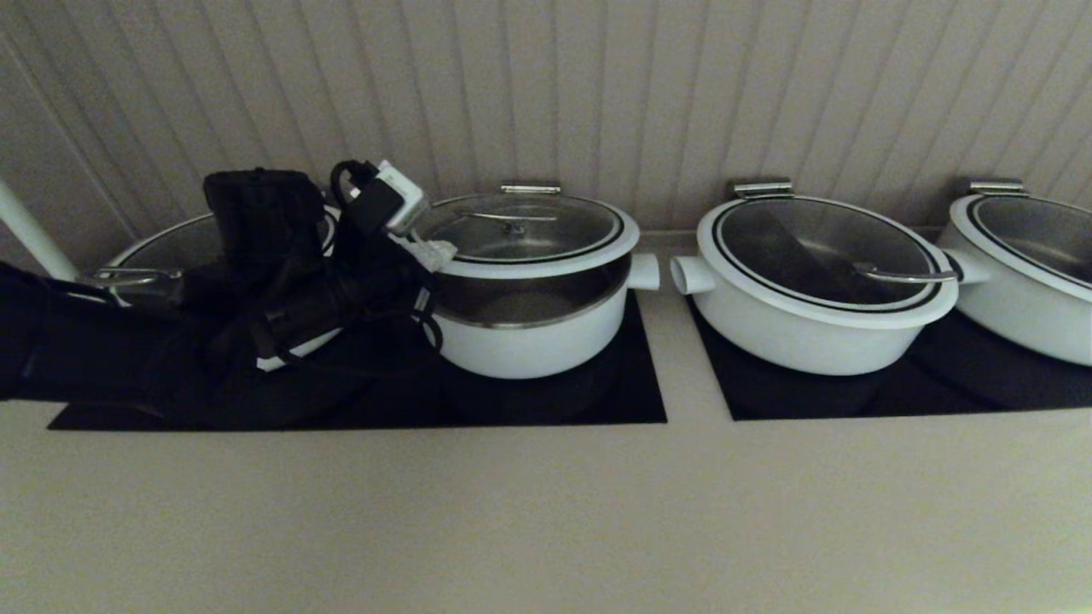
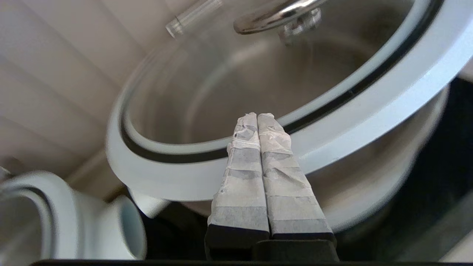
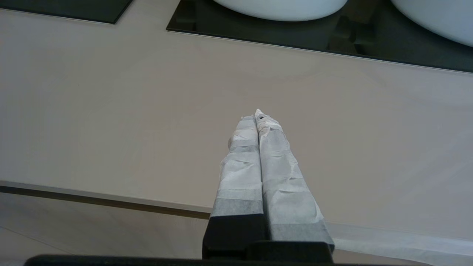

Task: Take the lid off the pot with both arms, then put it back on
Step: Close the pot lid

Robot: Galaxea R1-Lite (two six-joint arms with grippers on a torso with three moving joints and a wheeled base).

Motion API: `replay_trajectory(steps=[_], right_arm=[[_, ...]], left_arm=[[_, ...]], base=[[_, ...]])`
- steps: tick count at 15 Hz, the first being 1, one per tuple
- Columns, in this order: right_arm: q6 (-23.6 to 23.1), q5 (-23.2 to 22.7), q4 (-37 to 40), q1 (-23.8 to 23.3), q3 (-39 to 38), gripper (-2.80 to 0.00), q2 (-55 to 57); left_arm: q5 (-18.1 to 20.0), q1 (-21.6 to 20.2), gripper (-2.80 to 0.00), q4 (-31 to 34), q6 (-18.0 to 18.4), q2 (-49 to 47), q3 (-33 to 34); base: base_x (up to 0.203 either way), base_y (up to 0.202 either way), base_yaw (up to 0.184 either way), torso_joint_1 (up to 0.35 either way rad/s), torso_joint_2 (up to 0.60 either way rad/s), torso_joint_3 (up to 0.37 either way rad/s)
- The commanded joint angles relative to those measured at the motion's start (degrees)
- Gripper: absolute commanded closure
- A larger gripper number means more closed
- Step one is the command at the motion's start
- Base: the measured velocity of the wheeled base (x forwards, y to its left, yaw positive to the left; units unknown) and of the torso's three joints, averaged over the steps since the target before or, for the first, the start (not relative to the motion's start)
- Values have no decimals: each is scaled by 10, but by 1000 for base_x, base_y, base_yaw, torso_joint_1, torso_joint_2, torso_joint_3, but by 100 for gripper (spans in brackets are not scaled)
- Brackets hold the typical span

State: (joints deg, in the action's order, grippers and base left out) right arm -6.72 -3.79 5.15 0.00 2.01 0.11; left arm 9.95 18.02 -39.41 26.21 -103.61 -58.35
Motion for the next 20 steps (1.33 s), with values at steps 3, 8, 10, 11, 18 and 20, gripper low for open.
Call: replay_trajectory(steps=[3, 8, 10, 11, 18, 20], right_arm=[[-1, 0, 0, 0, 0, 0, 1], [-1, 0, 0, 0, 0, 0, 1], [-1, 0, 0, 0, 0, 0, 1], [-1, 0, 0, 0, 0, 0, 1], [-1, 0, 0, 0, 0, 0, 0], [-1, 0, 0, 0, 0, 0, 1]], left_arm=[[1, 0, 0, -24, 2, -16, 18], [0, 0, 0, -51, 2, -31, 40], [0, 0, 0, -58, 2, -35, 46], [0, 0, 0, -67, 1, -41, 49], [-1, 0, 0, -139, 0, -76, 88], [-1, -1, 0, -140, 0, -85, 86]], base=[[0, 0, 0, 0, 0, 0], [0, 0, 0, 0, 0, 0], [0, 0, 0, 0, 0, 0], [0, 0, 0, 0, 0, 0], [0, 0, 0, 0, 0, 0], [0, 0, 0, 0, 0, 0]])
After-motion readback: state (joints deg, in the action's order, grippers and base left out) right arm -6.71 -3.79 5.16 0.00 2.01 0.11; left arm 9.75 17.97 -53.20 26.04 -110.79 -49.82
